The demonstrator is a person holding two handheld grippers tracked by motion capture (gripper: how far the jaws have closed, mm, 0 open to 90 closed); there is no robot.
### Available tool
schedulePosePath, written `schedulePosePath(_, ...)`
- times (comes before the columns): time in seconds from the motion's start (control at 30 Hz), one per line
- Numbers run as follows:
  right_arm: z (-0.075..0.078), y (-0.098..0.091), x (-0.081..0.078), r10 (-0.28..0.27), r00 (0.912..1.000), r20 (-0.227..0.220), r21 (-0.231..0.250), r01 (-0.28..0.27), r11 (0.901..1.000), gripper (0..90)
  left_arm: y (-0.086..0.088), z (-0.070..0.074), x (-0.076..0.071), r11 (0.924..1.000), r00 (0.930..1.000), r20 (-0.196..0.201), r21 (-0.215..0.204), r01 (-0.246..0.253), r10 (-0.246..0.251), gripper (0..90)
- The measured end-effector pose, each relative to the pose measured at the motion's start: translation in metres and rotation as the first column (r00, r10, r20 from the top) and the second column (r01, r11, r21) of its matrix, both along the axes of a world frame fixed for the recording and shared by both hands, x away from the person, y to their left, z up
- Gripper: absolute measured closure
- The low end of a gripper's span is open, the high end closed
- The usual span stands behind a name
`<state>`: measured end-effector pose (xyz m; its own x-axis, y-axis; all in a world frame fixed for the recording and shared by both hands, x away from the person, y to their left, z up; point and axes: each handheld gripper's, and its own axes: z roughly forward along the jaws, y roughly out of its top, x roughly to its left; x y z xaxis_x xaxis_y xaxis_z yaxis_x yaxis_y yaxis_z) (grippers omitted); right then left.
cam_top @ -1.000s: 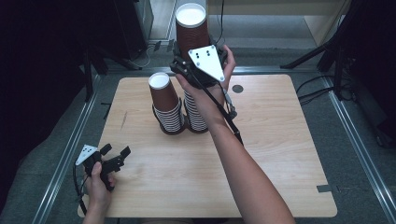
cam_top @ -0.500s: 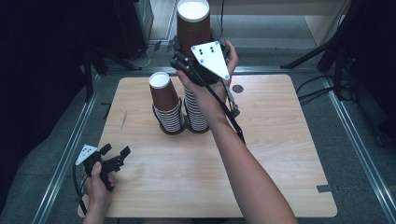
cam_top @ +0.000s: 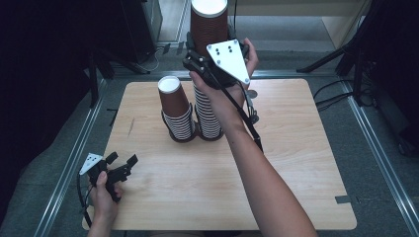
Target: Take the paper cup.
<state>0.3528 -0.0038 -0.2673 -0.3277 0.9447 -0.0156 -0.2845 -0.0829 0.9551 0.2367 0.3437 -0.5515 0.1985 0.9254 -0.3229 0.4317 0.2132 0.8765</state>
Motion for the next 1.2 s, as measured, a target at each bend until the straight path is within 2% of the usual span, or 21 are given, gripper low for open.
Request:
schedulePosePath(0.33, 0.004, -0.018, -0.005, -0.022, 0.9997, 0.006, 0.015, 0.022, 0.9996, 13.4, 0.000, 0.000, 0.000, 1.0000, 1.0000, 0.000, 0.001, -0.001, 0.001, 4.1)
schedulePosePath(0.6, 0.002, -0.042, -0.012, -0.058, 0.9983, 0.004, 0.018, 0.058, 0.9982, 13.3, -0.001, 0.000, 0.000, 1.0000, 1.0000, 0.002, 0.002, 0.000, 0.000, 4.1)
schedulePosePath(0.7, -0.003, -0.056, -0.013, -0.082, 0.9966, -0.005, 0.017, 0.082, 0.9965, 13.2, -0.001, 0.000, 0.000, 1.0000, 1.0000, 0.004, 0.004, 0.001, -0.001, 4.1)
schedulePosePath(0.87, -0.008, -0.068, -0.015, -0.110, 0.9938, -0.012, 0.029, 0.110, 0.9935, 13.1, -0.001, 0.000, 0.000, 1.0000, 1.0000, 0.003, 0.008, 0.001, -0.001, 4.1)
schedulePosePath(0.9, -0.011, -0.075, -0.016, -0.126, 0.9919, -0.017, 0.031, 0.127, 0.9915, 13.0, -0.002, 0.000, 0.000, 0.9999, 1.0000, 0.004, 0.011, 0.003, -0.003, 4.1)
schedulePosePath(1.2, -0.031, -0.099, -0.020, -0.172, 0.9842, -0.042, 0.017, 0.173, 0.9849, 12.9, -0.002, 0.000, 0.000, 0.9998, 1.0000, 0.005, 0.017, 0.007, -0.007, 4.1)
